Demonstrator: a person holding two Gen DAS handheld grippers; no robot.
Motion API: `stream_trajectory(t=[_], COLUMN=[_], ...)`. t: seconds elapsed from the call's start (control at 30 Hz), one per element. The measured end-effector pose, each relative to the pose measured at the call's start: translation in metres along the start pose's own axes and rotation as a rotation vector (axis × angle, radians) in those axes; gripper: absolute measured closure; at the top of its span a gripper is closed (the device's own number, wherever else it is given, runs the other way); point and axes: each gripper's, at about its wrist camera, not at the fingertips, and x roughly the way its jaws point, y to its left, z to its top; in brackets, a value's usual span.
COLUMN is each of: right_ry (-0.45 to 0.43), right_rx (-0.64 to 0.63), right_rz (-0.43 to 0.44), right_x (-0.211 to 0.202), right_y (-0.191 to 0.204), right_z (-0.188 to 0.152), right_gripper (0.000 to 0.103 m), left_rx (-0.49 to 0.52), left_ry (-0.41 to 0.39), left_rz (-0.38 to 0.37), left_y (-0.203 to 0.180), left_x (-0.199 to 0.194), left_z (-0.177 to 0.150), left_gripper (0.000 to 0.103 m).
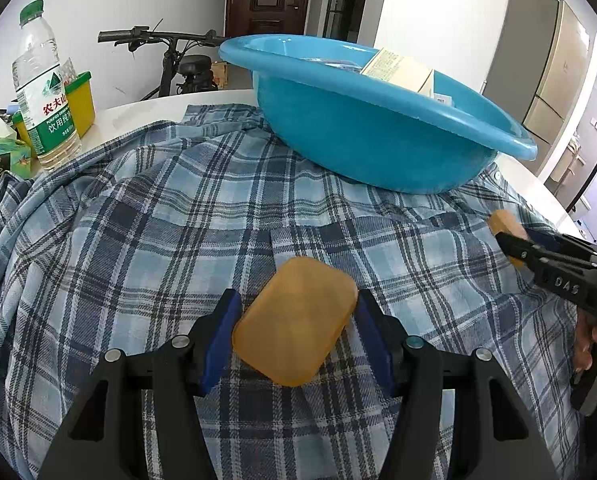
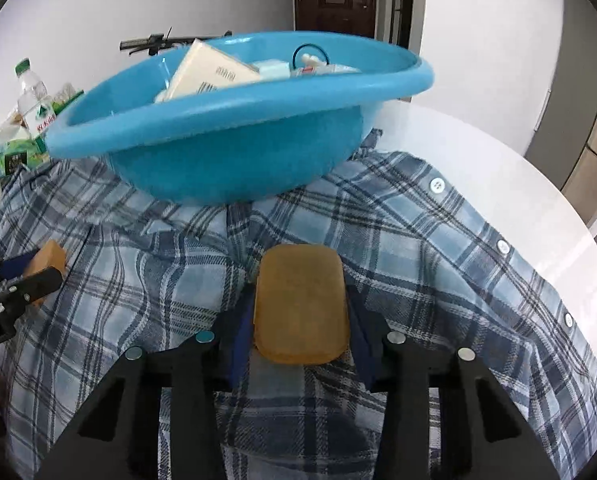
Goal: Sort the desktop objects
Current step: 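Lower the right tool onto another orange soap box and close it, then lift both held orange soap boxes up toward the blue basin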
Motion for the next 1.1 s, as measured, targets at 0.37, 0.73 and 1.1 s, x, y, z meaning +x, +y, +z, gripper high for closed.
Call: stream_trajectory(t=[0.37,0.73,1.1], right_ry=[-0.04,-0.172,-0.428], right_rx=[0.063,0.077,0.015], right_rz=[-0.023,0.044,0.096], right_x=[-0.035,-0.093,-0.186], right_y=[-0.009,0.013,0.041], right_z=[-0.016,-0.02,-0.024], right_gripper=[0.062,0.062,0.062], left_rx=[-0.012,0.034,0.046], left_ry=[-0.035,-0.296,-0.551], left_rz=[0.016,0.112,0.174], left_y=[-0.001,-0.034,-0.076], left_x=[-0.008,-0.079,-0.17], left_z=[0.0,-0.002,-0.022], left_gripper=[0.043,0.043,0.043])
